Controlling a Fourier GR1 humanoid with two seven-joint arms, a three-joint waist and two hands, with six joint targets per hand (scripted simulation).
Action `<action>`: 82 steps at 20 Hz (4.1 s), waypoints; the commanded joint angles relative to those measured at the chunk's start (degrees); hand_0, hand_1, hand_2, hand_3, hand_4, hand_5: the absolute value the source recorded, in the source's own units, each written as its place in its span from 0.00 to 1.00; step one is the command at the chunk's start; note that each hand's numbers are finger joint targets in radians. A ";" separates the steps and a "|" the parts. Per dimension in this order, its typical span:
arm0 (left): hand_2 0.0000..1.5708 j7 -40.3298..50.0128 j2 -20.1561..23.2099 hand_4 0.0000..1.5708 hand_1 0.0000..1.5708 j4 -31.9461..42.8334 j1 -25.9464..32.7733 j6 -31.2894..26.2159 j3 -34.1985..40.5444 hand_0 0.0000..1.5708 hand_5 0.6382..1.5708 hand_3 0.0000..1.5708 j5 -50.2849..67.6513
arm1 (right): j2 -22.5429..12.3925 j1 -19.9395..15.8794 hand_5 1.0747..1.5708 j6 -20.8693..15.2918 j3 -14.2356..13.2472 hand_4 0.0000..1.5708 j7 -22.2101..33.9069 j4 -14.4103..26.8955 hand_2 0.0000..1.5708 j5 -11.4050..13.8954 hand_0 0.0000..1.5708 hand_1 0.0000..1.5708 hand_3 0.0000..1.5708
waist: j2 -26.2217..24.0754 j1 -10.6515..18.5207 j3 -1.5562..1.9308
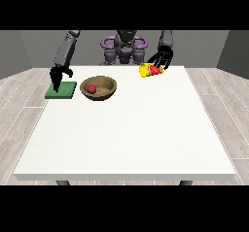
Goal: Pick the cup and pour the ball into the bowl, then pick the bowl and place it on the pad
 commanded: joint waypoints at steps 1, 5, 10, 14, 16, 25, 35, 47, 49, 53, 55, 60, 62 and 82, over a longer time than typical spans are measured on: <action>0.70 -10.91 -2.00 0.90 0.81 -1.44 8.76 6.30 4.82 0.81 1.00 0.50 13.13 | -2.49 -1.09 0.96 0.92 -2.69 0.45 -0.53 -0.76 0.26 -2.50 0.00 0.00 0.18 | 6.99 4.12 -0.20; 0.69 -25.18 0.91 0.90 0.79 -1.84 9.19 6.51 10.93 0.79 0.99 0.47 25.24 | -4.29 -2.53 0.95 1.58 -5.15 0.44 0.18 -1.24 0.26 -5.17 0.00 0.00 0.15 | 12.67 5.91 0.09; 0.00 -28.69 -1.45 0.37 0.00 0.27 8.06 -7.24 15.16 0.00 0.96 0.00 40.40 | -3.84 -4.45 0.93 2.42 -6.10 0.29 -1.41 -1.89 0.23 -6.52 0.00 0.00 0.04 | 18.59 6.29 0.28; 0.00 -33.78 -0.47 0.00 0.00 6.22 6.11 -10.69 17.89 0.00 0.00 0.00 43.98 | -1.07 -6.43 1.00 -0.75 -4.37 0.00 0.33 -5.24 0.00 -6.03 0.00 0.00 0.00 | 18.59 3.22 0.31; 0.00 -31.79 0.31 0.00 0.00 8.01 6.13 -13.51 19.77 0.00 0.00 0.00 46.39 | -0.68 -7.26 1.00 -2.55 -2.58 0.00 3.73 -5.33 0.00 -4.78 0.00 0.00 0.00 | 14.57 2.47 0.35; 0.00 -31.80 1.34 0.00 0.00 6.81 10.47 -13.45 20.74 0.00 0.05 0.00 46.91 | 3.85 -8.54 1.00 0.03 -1.14 0.00 6.90 -1.22 0.00 -5.10 0.00 0.00 0.00 | 9.01 -2.15 0.45; 0.00 -34.77 2.51 0.00 0.00 14.47 14.91 -12.82 23.24 0.00 0.06 0.00 48.08 | 14.20 -9.77 1.00 -9.32 3.76 0.00 13.15 -3.14 0.00 -3.90 0.00 0.00 0.00 | -1.01 -7.27 0.45; 0.00 -27.74 4.54 0.00 0.00 1.35 13.20 -17.75 21.38 0.00 0.06 0.00 50.36 | 14.28 -13.49 1.00 -11.40 1.80 0.00 6.53 4.41 0.00 -4.56 0.00 0.00 0.00 | 6.01 -2.32 0.50; 0.00 -26.89 3.91 0.00 0.00 1.58 11.75 -16.20 21.53 0.00 0.05 0.00 49.91 | 15.55 -15.81 1.00 -14.58 1.79 0.00 7.59 4.32 0.00 -4.68 0.00 0.00 0.00 | 6.93 -2.28 0.49; 0.00 -27.25 2.97 0.00 0.00 0.44 10.41 -17.74 18.58 0.00 0.07 0.00 48.71 | 13.31 -9.49 0.92 -25.31 9.54 0.64 13.17 8.20 1.00 5.64 1.00 1.00 1.00 | 8.01 3.38 0.24; 0.00 -27.73 3.46 0.00 0.00 -0.85 8.71 -19.11 17.49 0.00 0.08 0.00 48.48 | 8.61 -6.84 0.98 -30.29 13.65 0.71 10.27 7.39 1.00 12.21 1.00 1.00 1.00 | 11.46 6.17 0.00; 0.00 -27.18 2.74 0.00 0.00 -2.17 6.84 -18.99 16.29 0.00 0.08 0.00 47.89 | 1.78 -2.59 0.99 -39.86 15.86 0.83 10.33 6.29 1.00 18.04 1.00 1.00 1.00 | 13.54 8.95 0.00; 0.00 -26.76 1.89 0.00 0.00 -1.97 5.68 -18.75 15.50 0.00 0.08 0.00 47.45 | -1.11 -3.73 1.00 -41.52 16.05 0.82 12.98 5.36 1.00 18.98 1.00 1.00 1.00 | 13.70 10.09 -0.02; 0.00 -31.02 3.49 0.00 0.00 18.59 14.38 -15.71 24.04 0.00 0.10 0.00 50.47 | -18.40 -17.32 0.97 -17.76 35.54 1.00 48.26 -9.24 1.00 35.43 1.00 1.00 1.00 | -10.00 -5.77 0.28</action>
